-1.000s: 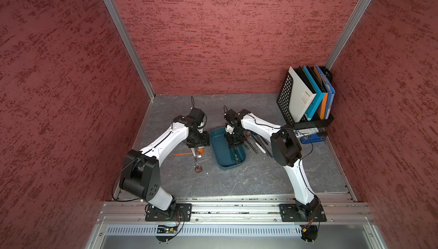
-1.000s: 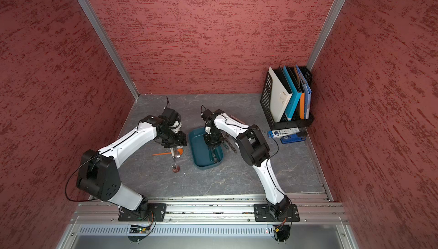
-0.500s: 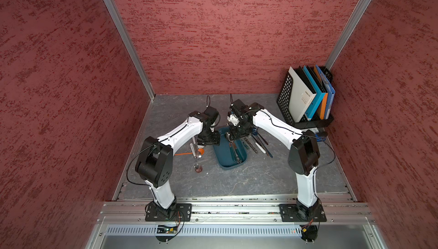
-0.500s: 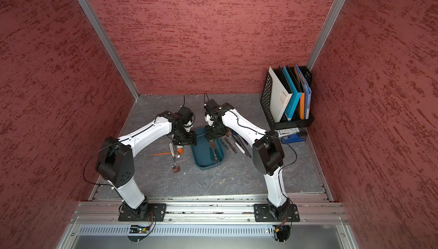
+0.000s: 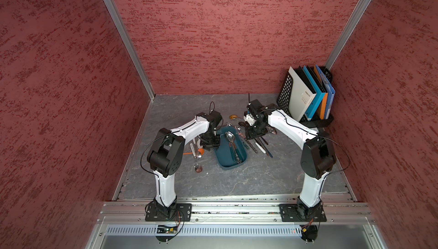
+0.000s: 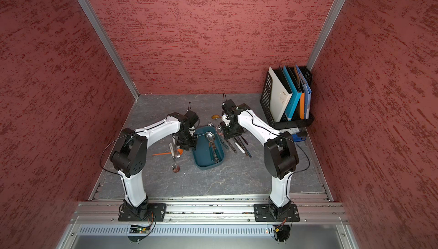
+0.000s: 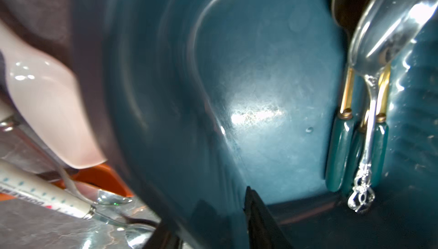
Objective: Put the spoon into the storage box
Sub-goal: Place the spoon in the storage box, then move the storage box to the center of the board.
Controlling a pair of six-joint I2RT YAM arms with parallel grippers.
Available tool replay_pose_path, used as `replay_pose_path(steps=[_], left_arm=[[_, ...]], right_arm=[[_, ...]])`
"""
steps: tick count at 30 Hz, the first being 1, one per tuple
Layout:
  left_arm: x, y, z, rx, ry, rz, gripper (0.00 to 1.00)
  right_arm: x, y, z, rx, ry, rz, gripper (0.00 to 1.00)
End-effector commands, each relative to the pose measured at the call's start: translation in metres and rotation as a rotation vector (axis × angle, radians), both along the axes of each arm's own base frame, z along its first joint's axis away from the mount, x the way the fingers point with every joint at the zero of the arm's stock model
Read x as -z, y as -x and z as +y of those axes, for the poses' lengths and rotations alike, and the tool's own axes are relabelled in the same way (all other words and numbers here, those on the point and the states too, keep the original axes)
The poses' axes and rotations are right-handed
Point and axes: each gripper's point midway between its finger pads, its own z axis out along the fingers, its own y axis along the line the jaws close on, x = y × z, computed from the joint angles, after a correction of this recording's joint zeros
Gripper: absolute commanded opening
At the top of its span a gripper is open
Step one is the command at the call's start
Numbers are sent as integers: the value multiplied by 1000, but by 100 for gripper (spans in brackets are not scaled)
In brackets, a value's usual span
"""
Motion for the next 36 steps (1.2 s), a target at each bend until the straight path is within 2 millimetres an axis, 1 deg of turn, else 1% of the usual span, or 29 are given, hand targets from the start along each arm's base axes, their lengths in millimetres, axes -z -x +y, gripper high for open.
replay_pose_path(steps=[1,4,9,15,19,20,25,26,30,36], left_arm=[[-1,1,9,-3,-11,12,35],[0,4,18,-8,-19,20,30],[-1,8,30,3,-20,27,25],[3,16,47,54,-56,39,24],[-1,18,47,83,-33,24,25],[-3,18,45,85,-21,16,28],[-23,16,36,84,32,-31,50],[-28,16,34,84,43,-42,53],[-44,17,33,63,63,-83,58],[-63,17,37,20,76,-150,62]], right_arm=[[-1,-8,5,-40,-11,-54,49],[12,-10,7,-46,-8,-41,48],[24,-14,12,-46,-20,-37,47],[41,-16,19,-46,-40,-9,45],[50,-16,23,-51,-43,6,43],[51,-16,24,-59,-44,3,42],[58,-15,30,-94,-38,-2,39],[60,-15,31,-99,-34,2,37],[68,-15,30,-110,-8,9,33],[71,-13,33,-135,10,5,32]])
